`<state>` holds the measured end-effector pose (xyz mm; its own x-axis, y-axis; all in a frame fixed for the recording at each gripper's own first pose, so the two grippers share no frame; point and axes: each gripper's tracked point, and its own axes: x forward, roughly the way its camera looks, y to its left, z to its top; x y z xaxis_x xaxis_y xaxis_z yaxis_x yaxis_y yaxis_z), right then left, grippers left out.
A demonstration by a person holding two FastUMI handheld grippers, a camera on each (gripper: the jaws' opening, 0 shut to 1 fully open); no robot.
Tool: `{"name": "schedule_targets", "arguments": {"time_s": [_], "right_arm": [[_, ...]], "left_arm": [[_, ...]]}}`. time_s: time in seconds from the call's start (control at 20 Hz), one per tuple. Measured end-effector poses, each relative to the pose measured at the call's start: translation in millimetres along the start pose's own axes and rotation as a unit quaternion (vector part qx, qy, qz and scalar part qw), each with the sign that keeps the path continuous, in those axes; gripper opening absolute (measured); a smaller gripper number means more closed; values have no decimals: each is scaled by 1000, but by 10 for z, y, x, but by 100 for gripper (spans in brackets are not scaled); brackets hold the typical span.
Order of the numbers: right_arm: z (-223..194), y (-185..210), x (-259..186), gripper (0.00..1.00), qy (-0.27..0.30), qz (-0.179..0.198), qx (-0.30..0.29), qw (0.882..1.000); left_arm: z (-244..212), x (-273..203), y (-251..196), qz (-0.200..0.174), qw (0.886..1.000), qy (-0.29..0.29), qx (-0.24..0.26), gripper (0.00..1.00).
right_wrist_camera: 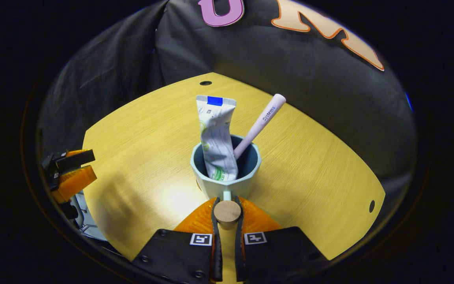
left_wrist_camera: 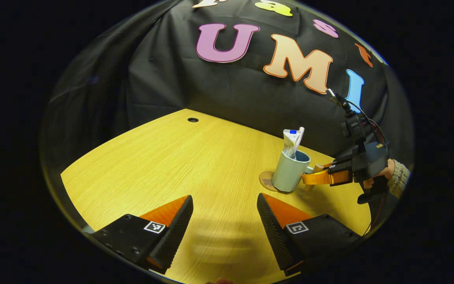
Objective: Put the toothbrush and toothpaste on the desktop into the cup, then pick up the cup and place it on the coaster on the desktop.
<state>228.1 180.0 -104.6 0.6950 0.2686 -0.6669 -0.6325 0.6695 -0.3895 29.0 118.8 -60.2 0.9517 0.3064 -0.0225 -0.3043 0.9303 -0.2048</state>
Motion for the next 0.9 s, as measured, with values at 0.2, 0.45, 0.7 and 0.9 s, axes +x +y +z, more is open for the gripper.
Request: {"name": "schedule_targets", "arguments": {"time_s": [0.2, 0.45, 0.7, 0.9], "right_arm": [[-13, 7, -10, 15, 18, 5, 1, 1000], [-21, -19, 5, 10, 13, -1, 4, 1000], [-56, -5, 34, 10, 9, 1, 11, 1000], [-101, -33, 40, 17, 22, 2, 6, 1000]], "left_arm": [[43, 53, -48, -7, 1000, 0, 2, 94], [29, 56, -50, -6, 1000, 2, 2, 94], [14, 57, -5, -3, 1000, 5, 3, 94], [20, 51, -13, -4, 1000, 6, 8, 94]]}}
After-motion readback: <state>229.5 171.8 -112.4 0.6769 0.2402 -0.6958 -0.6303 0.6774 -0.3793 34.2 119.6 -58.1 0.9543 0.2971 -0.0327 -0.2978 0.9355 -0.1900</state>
